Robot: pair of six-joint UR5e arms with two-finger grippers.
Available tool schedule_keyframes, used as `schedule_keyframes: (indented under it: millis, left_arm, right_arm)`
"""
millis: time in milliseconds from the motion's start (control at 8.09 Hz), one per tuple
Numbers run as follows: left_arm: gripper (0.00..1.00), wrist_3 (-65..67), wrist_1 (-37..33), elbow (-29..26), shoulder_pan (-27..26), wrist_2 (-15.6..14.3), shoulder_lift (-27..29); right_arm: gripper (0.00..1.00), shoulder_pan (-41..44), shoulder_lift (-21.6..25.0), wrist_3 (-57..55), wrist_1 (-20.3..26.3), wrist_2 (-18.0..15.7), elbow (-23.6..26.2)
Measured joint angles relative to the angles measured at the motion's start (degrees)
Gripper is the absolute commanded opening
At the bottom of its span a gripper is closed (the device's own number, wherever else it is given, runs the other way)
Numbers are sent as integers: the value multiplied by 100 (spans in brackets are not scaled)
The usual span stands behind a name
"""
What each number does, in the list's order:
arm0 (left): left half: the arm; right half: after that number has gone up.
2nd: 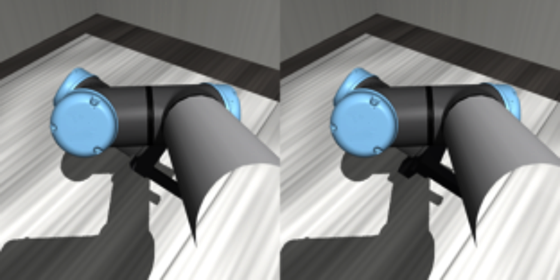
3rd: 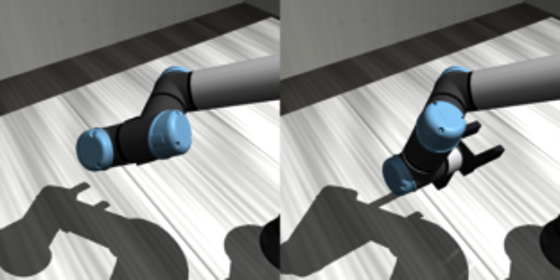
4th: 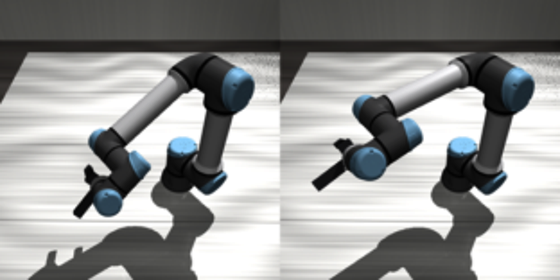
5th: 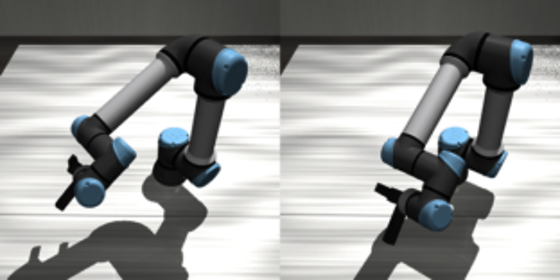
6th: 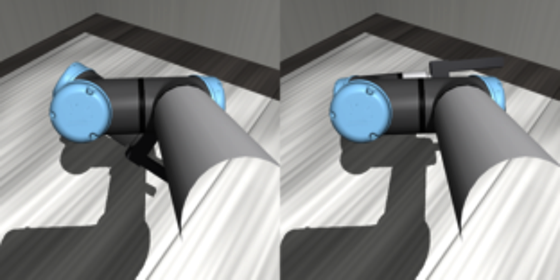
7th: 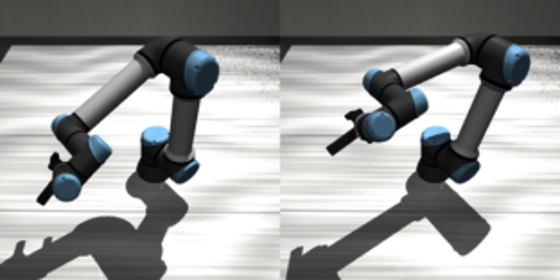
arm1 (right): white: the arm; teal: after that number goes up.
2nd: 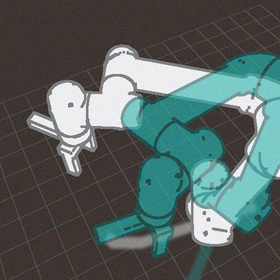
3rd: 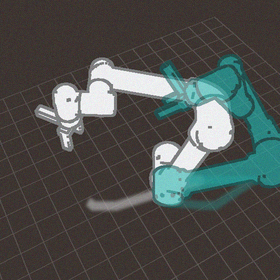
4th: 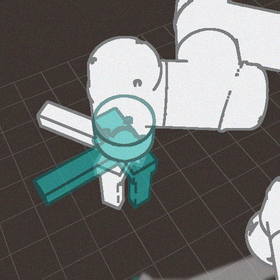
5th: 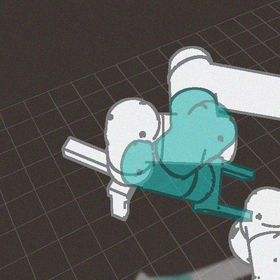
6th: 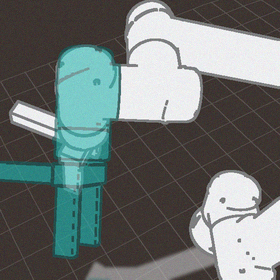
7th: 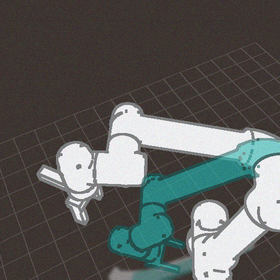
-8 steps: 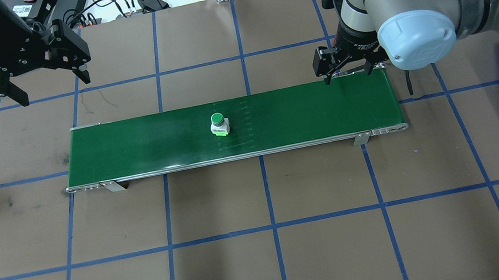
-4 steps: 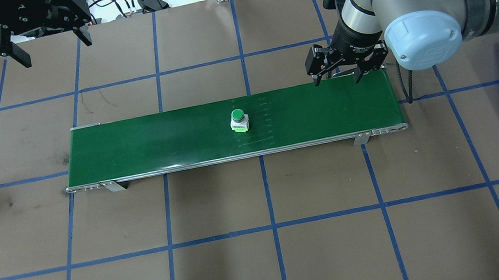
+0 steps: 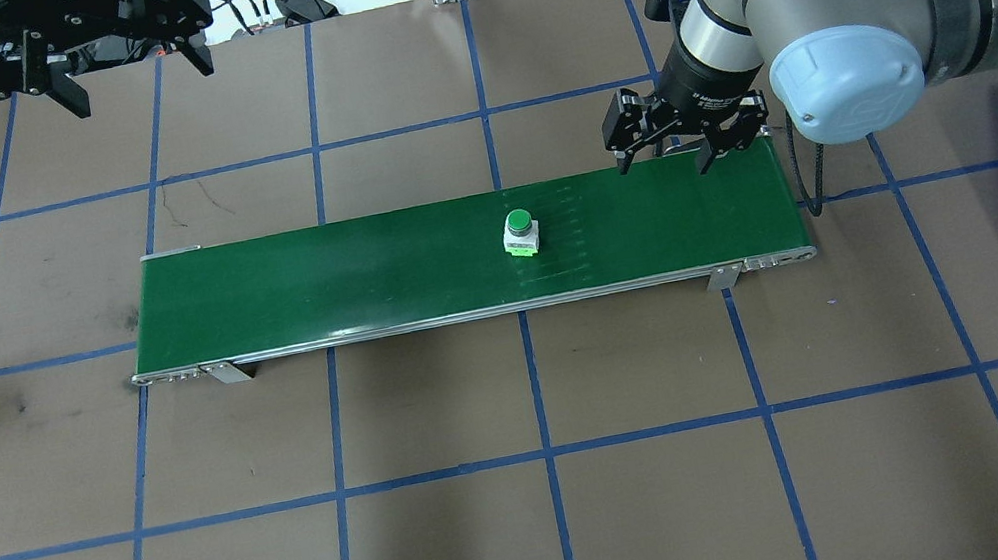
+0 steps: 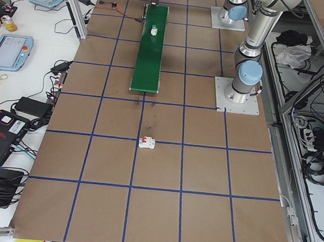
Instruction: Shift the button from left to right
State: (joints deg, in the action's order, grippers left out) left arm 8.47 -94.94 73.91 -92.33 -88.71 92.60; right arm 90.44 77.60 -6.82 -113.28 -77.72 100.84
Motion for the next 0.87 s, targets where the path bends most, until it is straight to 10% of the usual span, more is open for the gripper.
schedule_keyframes:
  millis: [865]
  left_arm:
    - [100,3,3,26,-22,294,-35]
  right_arm:
    - [90,223,-79,-819,-53,-6,40]
